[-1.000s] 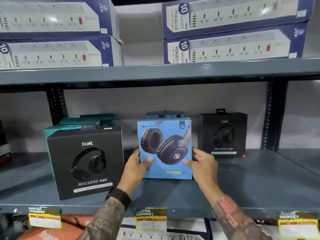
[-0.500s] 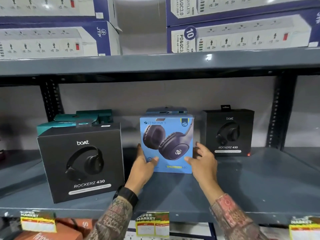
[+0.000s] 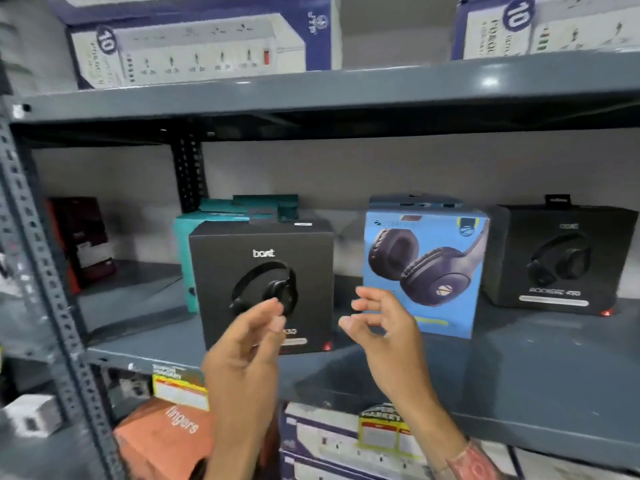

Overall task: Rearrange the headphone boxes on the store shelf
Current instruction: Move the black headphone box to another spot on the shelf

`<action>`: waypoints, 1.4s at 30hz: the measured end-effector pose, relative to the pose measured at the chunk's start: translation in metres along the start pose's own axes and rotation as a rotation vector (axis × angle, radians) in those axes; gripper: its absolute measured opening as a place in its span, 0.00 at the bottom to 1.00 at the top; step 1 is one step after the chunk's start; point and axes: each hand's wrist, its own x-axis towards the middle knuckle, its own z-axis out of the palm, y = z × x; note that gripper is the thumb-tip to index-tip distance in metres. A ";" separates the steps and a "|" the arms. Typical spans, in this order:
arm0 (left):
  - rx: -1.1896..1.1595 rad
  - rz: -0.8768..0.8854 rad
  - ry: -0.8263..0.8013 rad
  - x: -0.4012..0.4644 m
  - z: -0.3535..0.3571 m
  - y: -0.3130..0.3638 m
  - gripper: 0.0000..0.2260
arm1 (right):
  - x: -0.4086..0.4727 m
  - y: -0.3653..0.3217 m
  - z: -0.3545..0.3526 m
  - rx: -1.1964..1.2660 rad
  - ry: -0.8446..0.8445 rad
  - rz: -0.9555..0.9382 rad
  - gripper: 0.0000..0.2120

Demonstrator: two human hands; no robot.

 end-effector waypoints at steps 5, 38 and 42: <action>0.147 0.088 0.254 0.035 -0.055 -0.022 0.16 | 0.003 0.007 0.048 0.094 -0.068 0.050 0.32; 0.101 -0.113 -0.731 -0.112 0.161 0.012 0.32 | -0.093 -0.019 -0.260 -0.089 0.550 0.078 0.30; 0.068 -0.174 -0.945 -0.123 0.241 0.000 0.36 | -0.059 0.011 -0.333 -0.183 0.579 0.131 0.36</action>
